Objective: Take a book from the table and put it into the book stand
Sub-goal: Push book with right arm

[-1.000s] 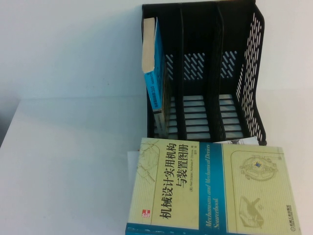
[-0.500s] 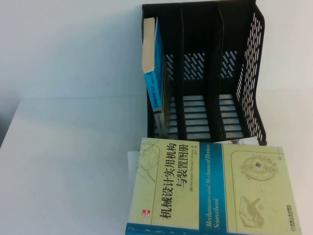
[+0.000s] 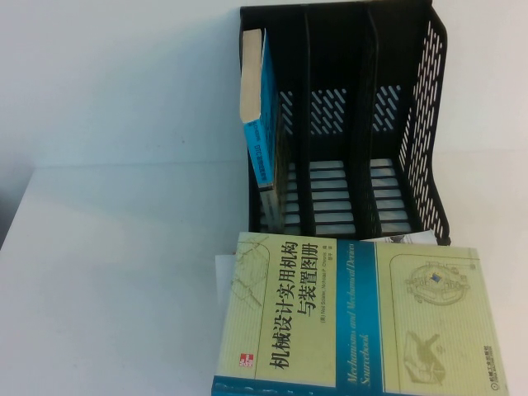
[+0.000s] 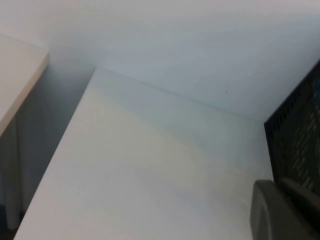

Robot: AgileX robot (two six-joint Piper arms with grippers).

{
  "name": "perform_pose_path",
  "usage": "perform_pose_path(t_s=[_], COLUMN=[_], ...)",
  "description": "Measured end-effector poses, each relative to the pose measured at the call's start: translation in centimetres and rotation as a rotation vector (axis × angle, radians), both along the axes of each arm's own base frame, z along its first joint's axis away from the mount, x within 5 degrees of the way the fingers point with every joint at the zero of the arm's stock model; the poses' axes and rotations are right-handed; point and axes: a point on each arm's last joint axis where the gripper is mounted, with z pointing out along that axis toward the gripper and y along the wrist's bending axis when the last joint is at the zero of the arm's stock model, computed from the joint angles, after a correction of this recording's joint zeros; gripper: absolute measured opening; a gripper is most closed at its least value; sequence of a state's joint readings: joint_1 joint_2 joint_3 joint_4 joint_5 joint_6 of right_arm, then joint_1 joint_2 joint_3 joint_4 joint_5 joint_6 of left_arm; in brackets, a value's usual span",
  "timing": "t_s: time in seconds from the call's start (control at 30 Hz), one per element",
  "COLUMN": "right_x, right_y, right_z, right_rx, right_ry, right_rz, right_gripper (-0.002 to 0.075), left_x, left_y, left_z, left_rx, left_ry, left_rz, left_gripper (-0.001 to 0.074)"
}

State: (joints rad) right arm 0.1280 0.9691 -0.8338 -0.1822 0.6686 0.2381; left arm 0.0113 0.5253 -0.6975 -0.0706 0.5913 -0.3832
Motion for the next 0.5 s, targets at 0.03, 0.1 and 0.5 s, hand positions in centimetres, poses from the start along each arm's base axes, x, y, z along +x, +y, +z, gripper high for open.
perform_pose_path(t_s=[0.03,0.1,0.5], right_x=[0.5,1.4,3.7], right_y=[-0.4,-0.6,2.0], right_z=[0.1,0.4,-2.8], right_rx=[-0.014,-0.015,0.240], right_ry=[0.027,0.069,0.345], right_rz=[-0.054,-0.111,0.048], right_gripper=[-0.0003,-0.0003,-0.0003], left_x=[0.0,-0.1,2.2], left_y=[-0.1,-0.2,-1.6], left_z=[-0.1,-0.2,-2.4], left_rx=[0.013,0.038,0.074], left_ry=[0.007,0.026,0.245], left_rz=[-0.012,-0.040,-0.245], left_gripper=[-0.0004,-0.0004,-0.0004])
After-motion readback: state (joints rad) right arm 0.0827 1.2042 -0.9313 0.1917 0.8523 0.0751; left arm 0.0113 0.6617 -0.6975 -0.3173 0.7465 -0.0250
